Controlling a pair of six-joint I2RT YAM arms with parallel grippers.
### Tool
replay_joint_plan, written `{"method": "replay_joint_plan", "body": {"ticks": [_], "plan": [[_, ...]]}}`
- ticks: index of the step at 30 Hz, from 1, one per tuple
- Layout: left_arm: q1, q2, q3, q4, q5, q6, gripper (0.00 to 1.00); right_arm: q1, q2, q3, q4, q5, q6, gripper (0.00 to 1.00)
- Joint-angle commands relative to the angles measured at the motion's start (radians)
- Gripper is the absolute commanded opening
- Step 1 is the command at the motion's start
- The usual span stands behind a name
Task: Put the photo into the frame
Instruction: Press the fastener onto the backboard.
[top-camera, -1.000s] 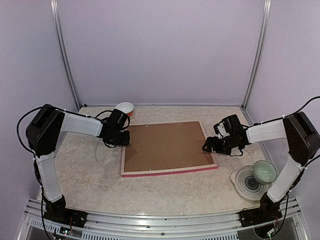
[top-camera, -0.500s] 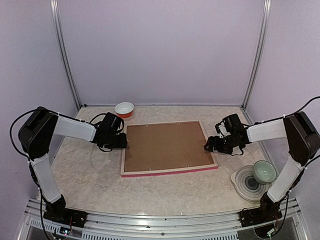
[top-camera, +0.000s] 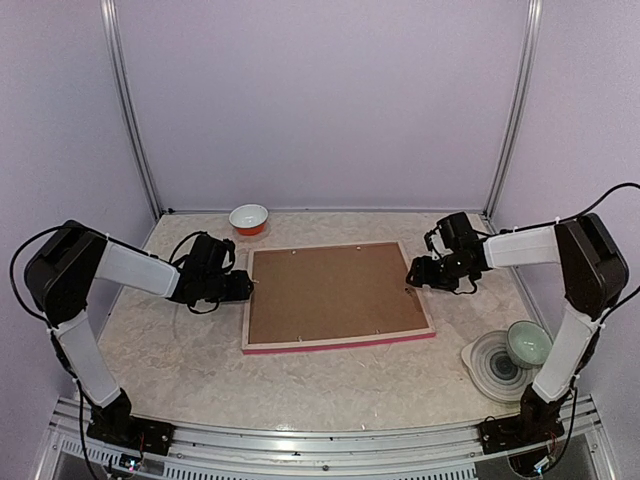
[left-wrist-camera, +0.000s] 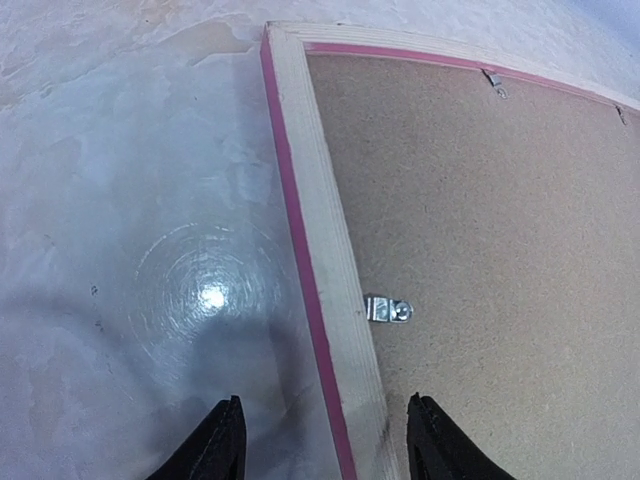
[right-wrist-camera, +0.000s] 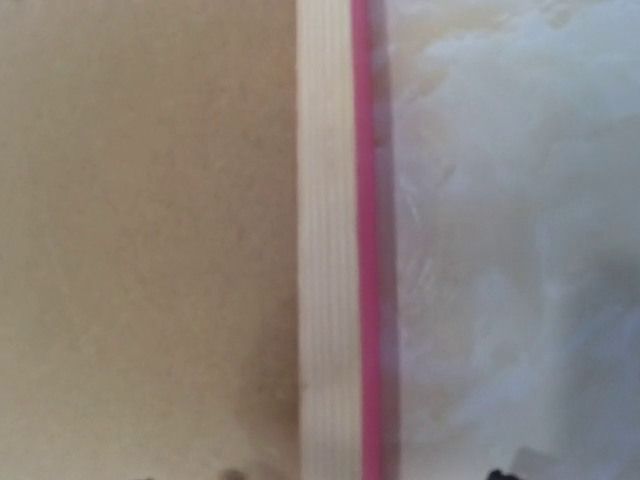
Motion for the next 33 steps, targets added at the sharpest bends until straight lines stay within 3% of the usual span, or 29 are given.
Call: {"method": "replay_joint_plan", "body": {"ticks": [1,19,25,33], "plan": [[0.011,-0.006,-0.018,0.071,0.051,0.012,0.55,-0.007,0.041,0.022,-0.043,0.003,-0.008,0.7],[0.017,0.017,-0.015,0.067,0.104,0.007,0.55,0.018,0.078,0.053,-0.081,0.017,-0.019,0.64],[0.019,0.023,-0.012,0.066,0.109,0.007,0.55,0.026,0.071,0.062,-0.075,-0.003,-0.026,0.69],[0.021,0.027,-0.012,0.067,0.111,0.007,0.55,0.028,0.1,0.083,-0.096,0.004,-0.023,0.67]]}}
